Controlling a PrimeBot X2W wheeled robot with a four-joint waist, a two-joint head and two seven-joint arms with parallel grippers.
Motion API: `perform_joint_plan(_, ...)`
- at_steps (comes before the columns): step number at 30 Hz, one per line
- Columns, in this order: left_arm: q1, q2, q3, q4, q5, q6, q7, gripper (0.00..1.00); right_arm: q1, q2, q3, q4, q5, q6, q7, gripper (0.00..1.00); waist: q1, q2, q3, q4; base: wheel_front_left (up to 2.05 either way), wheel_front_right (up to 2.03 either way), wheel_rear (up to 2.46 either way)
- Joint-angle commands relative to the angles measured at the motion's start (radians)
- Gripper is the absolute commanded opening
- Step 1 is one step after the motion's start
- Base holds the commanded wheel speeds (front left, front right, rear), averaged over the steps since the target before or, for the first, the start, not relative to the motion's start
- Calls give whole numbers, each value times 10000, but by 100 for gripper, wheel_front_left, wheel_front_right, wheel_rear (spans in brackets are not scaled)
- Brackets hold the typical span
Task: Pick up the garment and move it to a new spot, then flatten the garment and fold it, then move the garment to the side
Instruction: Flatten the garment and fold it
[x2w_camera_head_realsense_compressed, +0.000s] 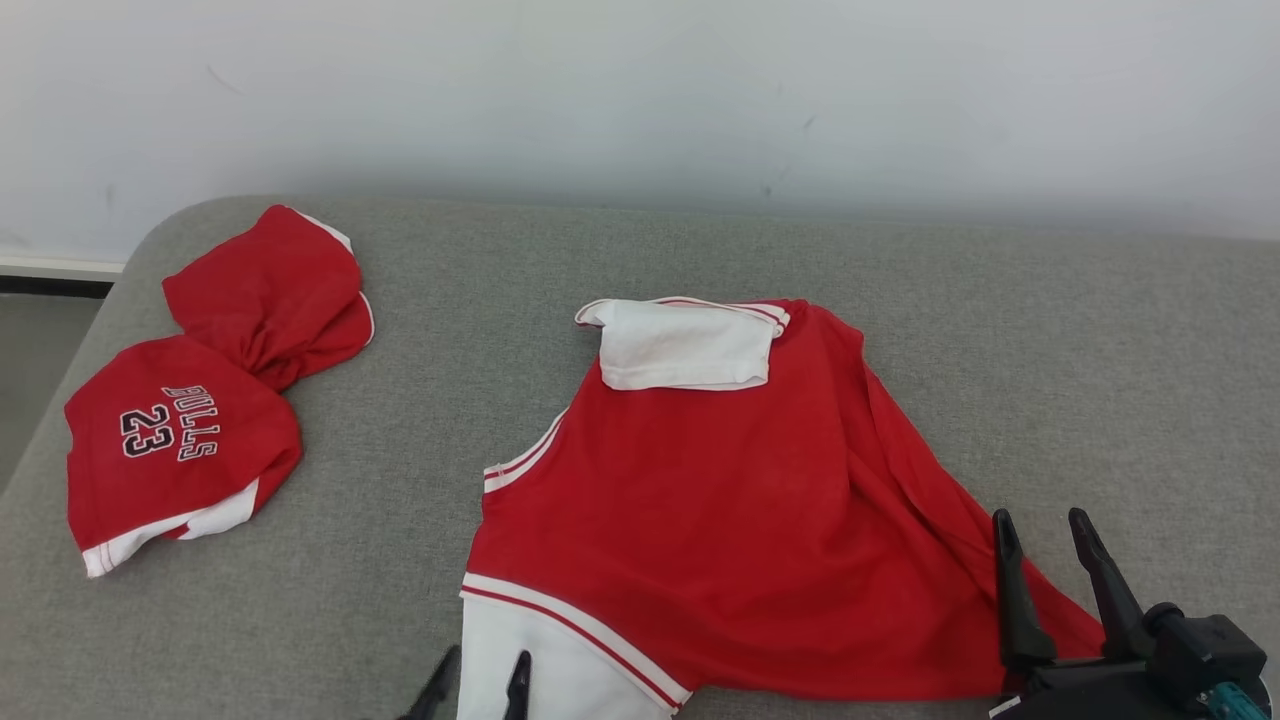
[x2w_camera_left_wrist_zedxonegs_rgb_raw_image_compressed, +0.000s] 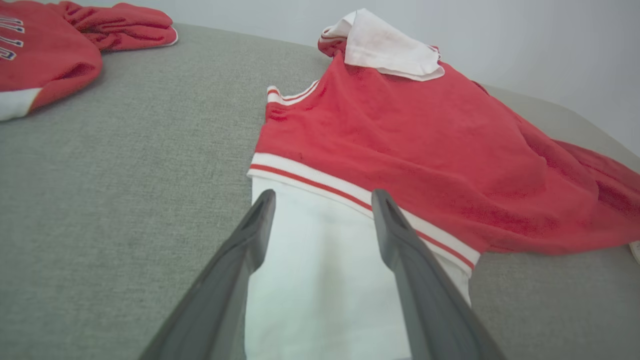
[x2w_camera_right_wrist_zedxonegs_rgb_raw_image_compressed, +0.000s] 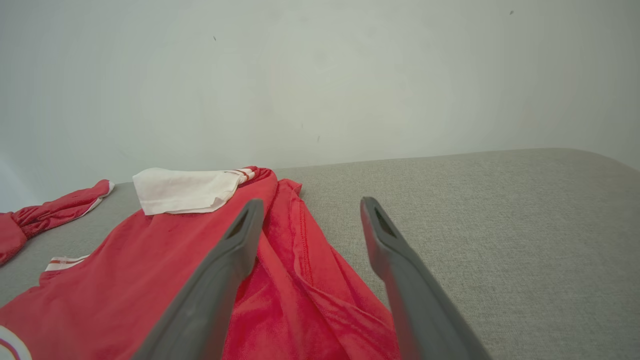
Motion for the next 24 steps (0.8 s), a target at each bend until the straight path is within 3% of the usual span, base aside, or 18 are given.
perform_joint_plan(1, -124, 135, 175, -217, 102, 43, -30, 100, 43, -20, -5, 40, 22, -23, -4, 100, 1, 0, 26, -86, 0, 0, 0)
perform_joint_plan(14, -232, 195, 2204, -2075, 890, 102, -30, 100, 47, -162, -204, 435, -228, -23, -4, 100, 1, 0, 167, -734, 0, 0, 0)
perform_joint_plan(19, -90, 57, 2928, -2091, 1166, -118, -31, 100, -32, -555, 38, 992, -441, -23, -4, 100, 1, 0, 206, -824, 0, 0, 0)
perform_joint_plan(24, 60, -161, 3219, -2152, 1432, -204, -31, 100, -588, -1386, 940, 1534, -376, -23, 115, 100, 1, 0, 178, -771, 0, 0, 0)
